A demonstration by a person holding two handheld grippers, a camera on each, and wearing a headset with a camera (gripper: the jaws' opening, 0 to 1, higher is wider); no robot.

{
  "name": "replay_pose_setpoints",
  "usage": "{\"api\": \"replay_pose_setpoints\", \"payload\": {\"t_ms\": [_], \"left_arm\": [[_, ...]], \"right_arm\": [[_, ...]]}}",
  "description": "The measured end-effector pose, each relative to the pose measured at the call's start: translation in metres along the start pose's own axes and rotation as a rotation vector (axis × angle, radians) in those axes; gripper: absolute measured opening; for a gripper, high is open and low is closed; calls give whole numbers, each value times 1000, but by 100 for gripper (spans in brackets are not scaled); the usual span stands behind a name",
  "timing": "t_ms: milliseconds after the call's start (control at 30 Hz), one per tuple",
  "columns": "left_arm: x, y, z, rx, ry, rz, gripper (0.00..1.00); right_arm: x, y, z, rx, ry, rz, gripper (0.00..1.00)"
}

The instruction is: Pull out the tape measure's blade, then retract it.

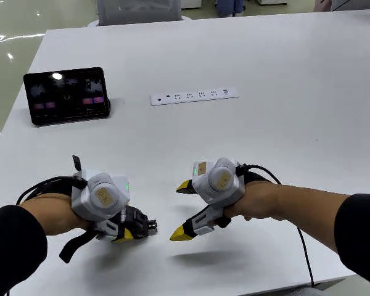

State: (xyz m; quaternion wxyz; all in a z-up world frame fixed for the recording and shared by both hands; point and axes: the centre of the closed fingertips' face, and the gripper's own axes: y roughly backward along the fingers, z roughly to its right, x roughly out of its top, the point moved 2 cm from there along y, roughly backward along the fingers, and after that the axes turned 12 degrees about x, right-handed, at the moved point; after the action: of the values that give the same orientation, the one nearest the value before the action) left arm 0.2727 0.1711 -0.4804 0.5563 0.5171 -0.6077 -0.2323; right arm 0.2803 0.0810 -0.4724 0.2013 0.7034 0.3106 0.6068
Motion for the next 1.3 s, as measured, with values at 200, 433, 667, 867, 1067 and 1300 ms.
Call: {"api": "replay_pose_setpoints", "payload": {"t_ms": [200, 433, 667, 867, 1067, 1300], "left_arm": [[1, 0, 0, -4, 1, 3, 33], [0, 0, 0, -7, 10, 4, 33], [0, 0, -1, -13, 10, 9, 33], [-1, 0, -1, -14, 9, 12, 33], [-1, -1, -2, -12, 11, 19, 33], [0, -1, -2, -11, 9, 20, 33]], "right_arm": [[4, -17, 5, 7, 5, -11, 54], [6, -34, 2, 27, 22, -27, 46], [5, -46, 4, 22, 40, -53, 33], [3, -54, -1, 45, 84, -77, 27], [5, -59, -1, 53, 118, -82, 17], [5, -59, 2, 47, 138, -91, 13]]}}
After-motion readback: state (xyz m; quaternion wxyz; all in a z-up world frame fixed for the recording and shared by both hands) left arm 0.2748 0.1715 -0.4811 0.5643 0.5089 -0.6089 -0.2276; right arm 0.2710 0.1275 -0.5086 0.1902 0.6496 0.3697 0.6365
